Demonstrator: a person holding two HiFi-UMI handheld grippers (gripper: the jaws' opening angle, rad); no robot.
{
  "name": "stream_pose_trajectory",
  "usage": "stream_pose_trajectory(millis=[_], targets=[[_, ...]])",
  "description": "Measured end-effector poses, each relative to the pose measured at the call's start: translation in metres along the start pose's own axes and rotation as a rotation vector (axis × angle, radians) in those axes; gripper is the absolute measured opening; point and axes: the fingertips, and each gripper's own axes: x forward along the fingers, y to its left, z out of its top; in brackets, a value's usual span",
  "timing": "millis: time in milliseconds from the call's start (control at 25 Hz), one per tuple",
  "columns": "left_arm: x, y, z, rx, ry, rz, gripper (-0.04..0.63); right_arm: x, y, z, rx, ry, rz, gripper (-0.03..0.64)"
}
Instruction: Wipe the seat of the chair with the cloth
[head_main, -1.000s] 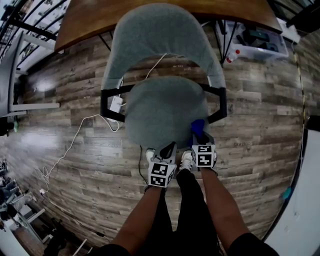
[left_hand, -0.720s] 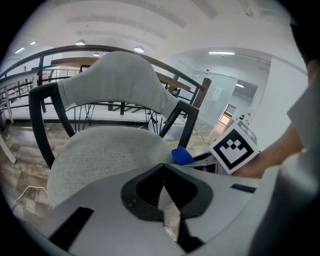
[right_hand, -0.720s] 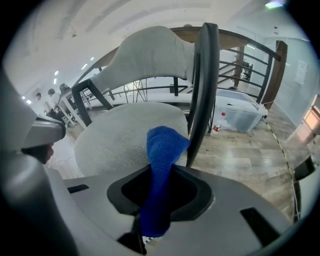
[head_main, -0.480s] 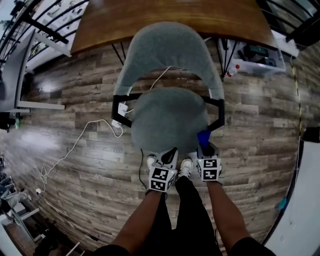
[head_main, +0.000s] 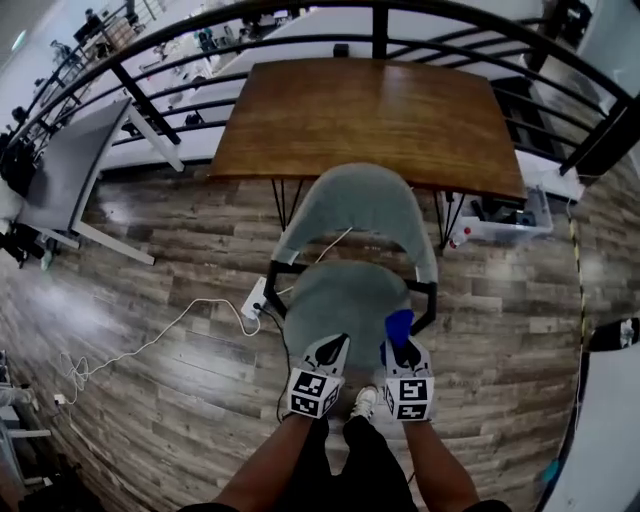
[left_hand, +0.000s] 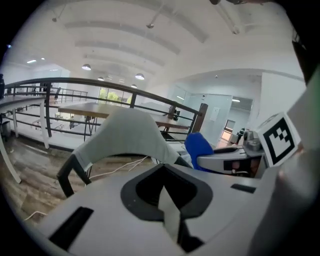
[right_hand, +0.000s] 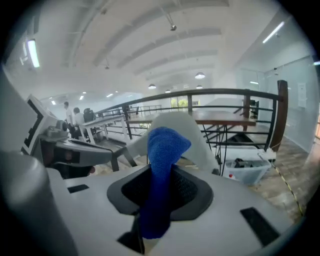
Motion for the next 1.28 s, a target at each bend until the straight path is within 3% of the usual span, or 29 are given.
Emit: stream_pose_trajectory(millis=[240, 440, 920, 1280], targets=[[-0.046, 0.001, 0.086, 0.068, -0.118, 0.029, 0.005, -0.032, 0.028, 0.105, -0.087, -0.165, 0.027, 0.098], [-0.085, 0.01, 0.13, 0.063, -0.19, 0.06, 0.005, -0.051, 0.049, 0.162, -0.128, -0.266, 0.039, 0.098], [-0.135, 0.024, 0.217, 0.148, -0.337, 0.076, 0.005, -0.075, 0.088, 0.231, -0.207, -0.392, 0.053, 0.098], [-0.14, 0.026, 0.241, 0.197, -0.38, 0.063, 0.005, -0.078, 0.086, 0.252, -0.228, -0.428, 0.011, 0.097]])
